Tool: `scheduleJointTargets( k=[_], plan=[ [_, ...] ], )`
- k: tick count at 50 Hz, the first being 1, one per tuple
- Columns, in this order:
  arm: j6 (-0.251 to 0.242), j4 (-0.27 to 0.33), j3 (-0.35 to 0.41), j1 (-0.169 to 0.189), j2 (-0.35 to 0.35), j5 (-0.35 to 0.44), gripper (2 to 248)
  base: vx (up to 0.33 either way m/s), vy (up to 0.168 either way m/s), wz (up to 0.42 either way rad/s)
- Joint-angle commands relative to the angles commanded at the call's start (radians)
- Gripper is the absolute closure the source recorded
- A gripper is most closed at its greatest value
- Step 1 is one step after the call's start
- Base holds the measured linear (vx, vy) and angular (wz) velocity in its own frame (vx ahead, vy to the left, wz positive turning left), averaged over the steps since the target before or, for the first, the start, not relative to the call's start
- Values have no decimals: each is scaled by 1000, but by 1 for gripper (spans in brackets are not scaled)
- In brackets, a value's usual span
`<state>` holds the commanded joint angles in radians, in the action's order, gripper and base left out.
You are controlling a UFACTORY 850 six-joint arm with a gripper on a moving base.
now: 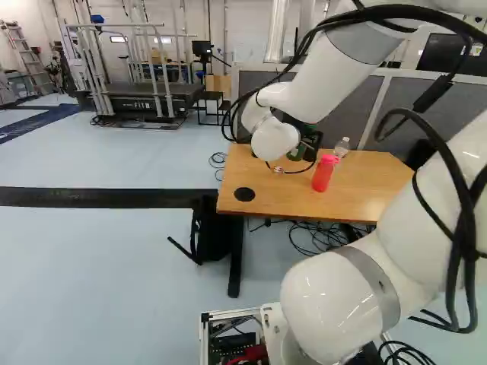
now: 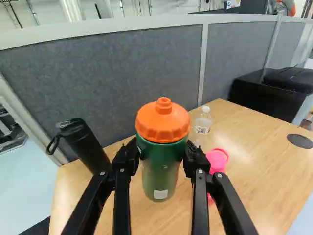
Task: Pick up the green bottle from the table
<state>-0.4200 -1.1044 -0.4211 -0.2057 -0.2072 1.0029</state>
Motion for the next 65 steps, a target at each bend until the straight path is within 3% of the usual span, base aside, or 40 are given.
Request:
scheduleJointTargets(
  k=[33,65],
  plan=[
    [16,43,18,4,-9,-5,137,0,0,0],
    [77,201,65,34,-18,-24,137,0,0,0]
  ],
)
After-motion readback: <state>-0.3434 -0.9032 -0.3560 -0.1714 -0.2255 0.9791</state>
